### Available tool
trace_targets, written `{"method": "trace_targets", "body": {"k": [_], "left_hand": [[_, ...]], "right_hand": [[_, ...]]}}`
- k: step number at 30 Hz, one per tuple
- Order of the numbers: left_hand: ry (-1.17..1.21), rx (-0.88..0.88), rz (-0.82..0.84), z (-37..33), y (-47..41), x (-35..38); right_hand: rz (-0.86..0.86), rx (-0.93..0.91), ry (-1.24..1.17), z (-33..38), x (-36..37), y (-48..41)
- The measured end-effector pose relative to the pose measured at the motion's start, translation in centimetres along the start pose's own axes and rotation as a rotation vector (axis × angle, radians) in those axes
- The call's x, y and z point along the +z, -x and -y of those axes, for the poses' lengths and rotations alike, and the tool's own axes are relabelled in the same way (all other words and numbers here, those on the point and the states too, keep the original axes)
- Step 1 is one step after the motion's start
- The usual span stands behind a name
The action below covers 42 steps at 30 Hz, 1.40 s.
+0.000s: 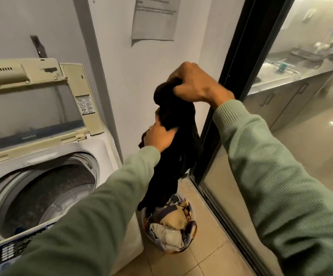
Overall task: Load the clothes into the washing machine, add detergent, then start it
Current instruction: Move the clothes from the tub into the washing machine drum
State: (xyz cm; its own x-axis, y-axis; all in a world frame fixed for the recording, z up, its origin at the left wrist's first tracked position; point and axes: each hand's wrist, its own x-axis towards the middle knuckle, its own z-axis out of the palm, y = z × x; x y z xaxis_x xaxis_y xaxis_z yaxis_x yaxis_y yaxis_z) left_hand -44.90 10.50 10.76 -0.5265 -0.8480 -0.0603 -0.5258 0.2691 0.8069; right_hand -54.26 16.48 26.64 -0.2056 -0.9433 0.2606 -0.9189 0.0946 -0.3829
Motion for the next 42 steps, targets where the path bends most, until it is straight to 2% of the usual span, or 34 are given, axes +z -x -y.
{"method": "trace_targets", "body": {"k": [4,7,10,14,18,22,25,28,29,32,34,35,38,39,40,42], "left_hand": [[0.36,-0.083,-0.139,-3.8,-0.5,-1.6],[0.604,-0.04,-0.195,-5.5,-0.1,-3.5],[0.81,0.006,-0.21,-6.9,1.3,-5.7],[0.918,0.089,-0.191,-8.1,2.8,-7.8],[1.152,0.034,-0.099,-8.5,3.4,-8.6],[1.274,0.003,-0.03,-7.9,4.2,-9.7],[1.216,0.023,-0.026,-6.8,5.0,-12.1],[0.981,0.084,-0.089,-4.6,5.6,-15.2],[0.801,0.118,-0.151,-3.4,5.6,-16.2],[0.058,0.183,-0.332,0.5,4.9,-18.6],[-0.237,0.181,-0.328,1.9,4.6,-19.1],[-0.254,0.18,-0.258,2.1,4.2,-19.0],[-0.028,0.133,0.071,1.4,3.3,-18.3],[0.058,0.13,0.095,1.2,3.3,-18.1],[0.135,0.143,0.058,1.0,3.2,-17.8],[0.344,0.193,-0.138,0.8,2.9,-17.5]], "right_hand": [[-0.044,-0.083,-0.05,0.5,-2.4,0.3],[-0.06,0.015,-0.317,-1.6,-1.6,1.3],[0.013,0.143,-0.473,-4.3,0.6,2.7],[0.087,0.222,-0.637,-6.0,3.5,4.4],[0.0,0.18,-0.498,-4.5,7.1,5.0],[-0.297,0.184,-0.531,-1.9,11.0,5.0],[-0.487,0.276,-0.529,1.0,13.4,4.7],[-0.486,0.335,-0.582,2.8,14.2,3.2],[-0.469,0.337,-0.586,3.2,14.1,2.6],[-0.448,0.383,-0.597,4.4,12.4,0.8],[-0.453,0.39,-0.582,6.0,10.6,-0.6],[-0.45,0.379,-0.557,6.9,9.7,-1.2],[-0.427,0.322,-0.536,9.9,7.7,-3.1],[-0.412,0.297,-0.555,10.8,7.2,-3.4],[-0.384,0.267,-0.593,11.5,6.6,-3.7],[-0.279,0.186,-0.722,12.4,5.4,-4.0]]}}
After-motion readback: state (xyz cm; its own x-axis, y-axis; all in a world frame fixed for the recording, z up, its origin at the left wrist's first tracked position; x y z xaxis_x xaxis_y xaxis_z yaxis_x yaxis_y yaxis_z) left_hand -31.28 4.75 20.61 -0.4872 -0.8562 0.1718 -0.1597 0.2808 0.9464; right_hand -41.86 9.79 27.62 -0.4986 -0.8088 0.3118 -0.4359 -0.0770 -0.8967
